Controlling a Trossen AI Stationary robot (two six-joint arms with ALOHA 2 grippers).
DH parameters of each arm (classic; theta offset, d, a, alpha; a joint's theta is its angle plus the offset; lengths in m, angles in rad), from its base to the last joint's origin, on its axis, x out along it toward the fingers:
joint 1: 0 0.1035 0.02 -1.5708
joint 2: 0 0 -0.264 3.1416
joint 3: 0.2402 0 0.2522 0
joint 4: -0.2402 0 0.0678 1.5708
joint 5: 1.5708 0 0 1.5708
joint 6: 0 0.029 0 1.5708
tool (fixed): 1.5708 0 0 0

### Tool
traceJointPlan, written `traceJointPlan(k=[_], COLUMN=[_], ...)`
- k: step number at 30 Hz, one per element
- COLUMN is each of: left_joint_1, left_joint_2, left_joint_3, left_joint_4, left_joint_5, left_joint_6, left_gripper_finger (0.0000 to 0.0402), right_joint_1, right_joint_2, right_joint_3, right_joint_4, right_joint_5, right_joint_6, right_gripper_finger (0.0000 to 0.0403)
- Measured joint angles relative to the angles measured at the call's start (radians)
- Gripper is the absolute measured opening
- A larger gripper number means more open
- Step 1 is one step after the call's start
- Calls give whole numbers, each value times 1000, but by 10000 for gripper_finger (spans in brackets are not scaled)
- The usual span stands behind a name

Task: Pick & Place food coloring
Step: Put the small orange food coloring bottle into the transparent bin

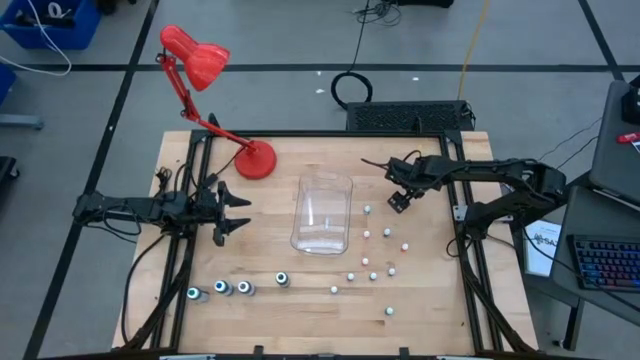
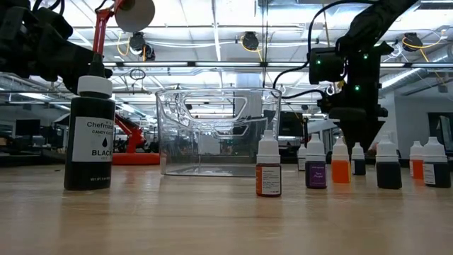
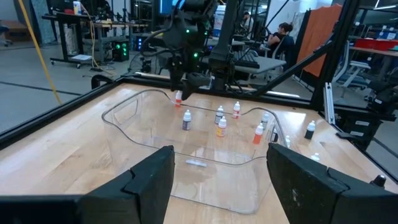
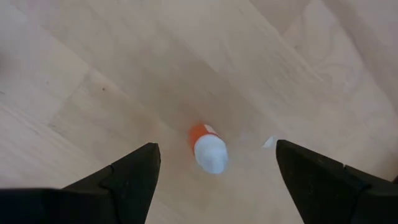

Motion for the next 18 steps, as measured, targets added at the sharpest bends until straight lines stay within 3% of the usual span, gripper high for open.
traceJointPlan(k=[18], left_joint_1=[0], left_joint_2=[0], left_joint_3=[0], left_joint_4=[0], left_joint_5=[0], left_joint_6=[0], left_gripper_finger=[253], right_joint_1=[0], right_joint_2=[0], right_joint_3=[0], right_joint_4=[20], right_joint_5=[-1], right_joint_6=[4], right_gripper_finger=[249])
